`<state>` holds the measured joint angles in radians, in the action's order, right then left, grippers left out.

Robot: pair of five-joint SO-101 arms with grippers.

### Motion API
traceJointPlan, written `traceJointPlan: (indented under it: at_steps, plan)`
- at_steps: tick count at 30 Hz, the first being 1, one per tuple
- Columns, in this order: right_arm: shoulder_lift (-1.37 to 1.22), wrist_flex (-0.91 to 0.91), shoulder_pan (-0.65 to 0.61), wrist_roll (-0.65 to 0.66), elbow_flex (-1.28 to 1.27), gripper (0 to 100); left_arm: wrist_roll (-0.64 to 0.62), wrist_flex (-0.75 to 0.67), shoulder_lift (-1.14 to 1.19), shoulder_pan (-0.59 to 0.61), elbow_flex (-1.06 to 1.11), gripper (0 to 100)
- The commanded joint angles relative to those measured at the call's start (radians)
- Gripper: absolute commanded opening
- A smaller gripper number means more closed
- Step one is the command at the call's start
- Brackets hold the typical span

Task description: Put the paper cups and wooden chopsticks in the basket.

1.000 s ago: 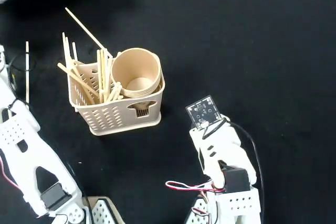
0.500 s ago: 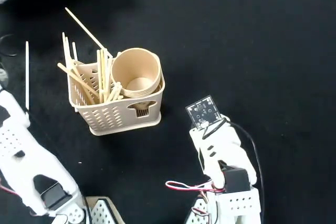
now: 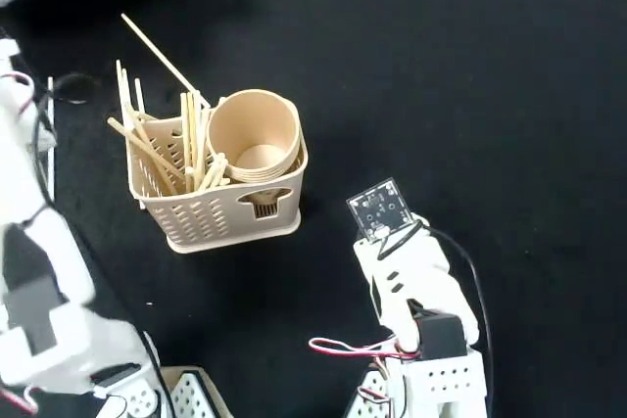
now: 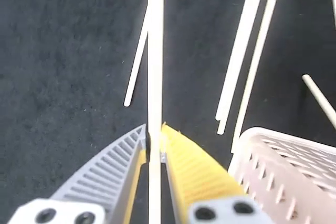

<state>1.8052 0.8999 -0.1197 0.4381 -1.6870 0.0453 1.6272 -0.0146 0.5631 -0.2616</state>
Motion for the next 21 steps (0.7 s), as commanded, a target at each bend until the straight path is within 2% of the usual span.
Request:
traceJointPlan:
  at_steps: [1,7,15,21]
  plan:
    - [0.081,0.002,0.009,0.011,0.004,1.2,-0.009,-0.176,-0.265,-0.048,0.265,3]
    - [0.081,0.002,0.009,0.011,0.004,1.2,-0.011,-0.413,-0.617,-0.130,0.591,3]
    - [0.081,0.002,0.009,0.011,0.004,1.2,-0.011,-0.640,-1.122,-0.280,0.894,3]
    - [0.081,0.002,0.009,0.011,0.004,1.2,-0.011,-0.925,-1.568,-0.400,1.144,3]
